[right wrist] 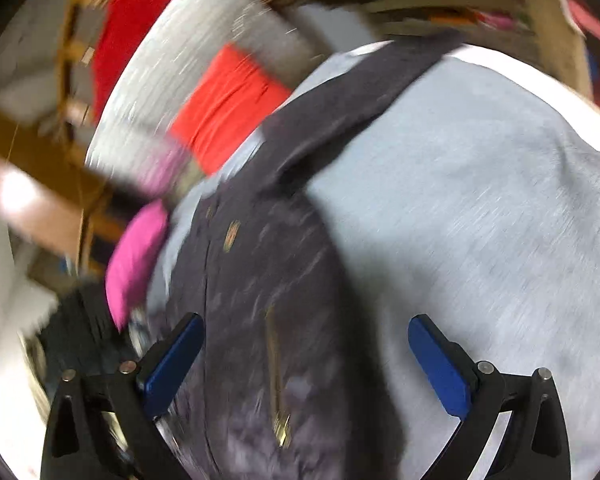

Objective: Fold large clothes
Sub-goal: 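Grasp the jacket sleeve with the right gripper and lift it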

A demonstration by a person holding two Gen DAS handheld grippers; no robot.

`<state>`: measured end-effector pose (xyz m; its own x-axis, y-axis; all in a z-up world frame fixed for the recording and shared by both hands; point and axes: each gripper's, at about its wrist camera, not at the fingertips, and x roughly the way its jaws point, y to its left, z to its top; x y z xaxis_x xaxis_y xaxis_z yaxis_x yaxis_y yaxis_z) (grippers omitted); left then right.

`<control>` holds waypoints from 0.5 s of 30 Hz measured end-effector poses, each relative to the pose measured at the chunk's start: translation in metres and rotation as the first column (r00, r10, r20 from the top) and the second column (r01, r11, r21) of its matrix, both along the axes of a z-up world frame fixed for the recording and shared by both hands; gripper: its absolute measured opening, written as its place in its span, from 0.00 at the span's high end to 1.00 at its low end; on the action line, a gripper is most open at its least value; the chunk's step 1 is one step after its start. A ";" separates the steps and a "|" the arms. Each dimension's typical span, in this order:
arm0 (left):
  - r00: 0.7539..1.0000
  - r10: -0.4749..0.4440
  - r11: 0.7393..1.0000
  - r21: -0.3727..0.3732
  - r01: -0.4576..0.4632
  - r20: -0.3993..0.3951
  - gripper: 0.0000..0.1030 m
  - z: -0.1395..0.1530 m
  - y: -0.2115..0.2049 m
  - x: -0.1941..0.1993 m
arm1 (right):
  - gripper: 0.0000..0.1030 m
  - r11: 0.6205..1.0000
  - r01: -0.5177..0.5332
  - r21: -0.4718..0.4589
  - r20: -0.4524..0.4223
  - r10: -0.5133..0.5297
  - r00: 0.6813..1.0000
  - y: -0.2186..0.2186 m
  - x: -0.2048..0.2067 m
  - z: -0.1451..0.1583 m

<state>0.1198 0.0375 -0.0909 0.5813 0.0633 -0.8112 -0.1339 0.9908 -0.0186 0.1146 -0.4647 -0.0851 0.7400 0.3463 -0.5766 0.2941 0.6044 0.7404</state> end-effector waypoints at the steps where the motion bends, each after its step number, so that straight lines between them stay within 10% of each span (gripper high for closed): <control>1: 1.000 -0.009 1.000 0.005 0.009 0.012 0.00 0.000 -0.007 0.008 | 0.01 0.998 0.034 0.046 0.004 -0.035 0.999 -0.018 0.009 -0.004; 9: 0.999 -0.035 0.998 0.060 0.035 0.001 0.00 -0.030 -0.036 0.060 | 0.05 0.945 0.185 0.269 0.071 -0.211 0.975 -0.113 0.089 -0.019; 15: 0.999 -0.046 0.997 0.061 0.046 -0.012 0.00 -0.056 -0.036 0.061 | 0.25 0.928 0.235 0.288 0.015 -0.250 0.968 -0.151 0.154 -0.042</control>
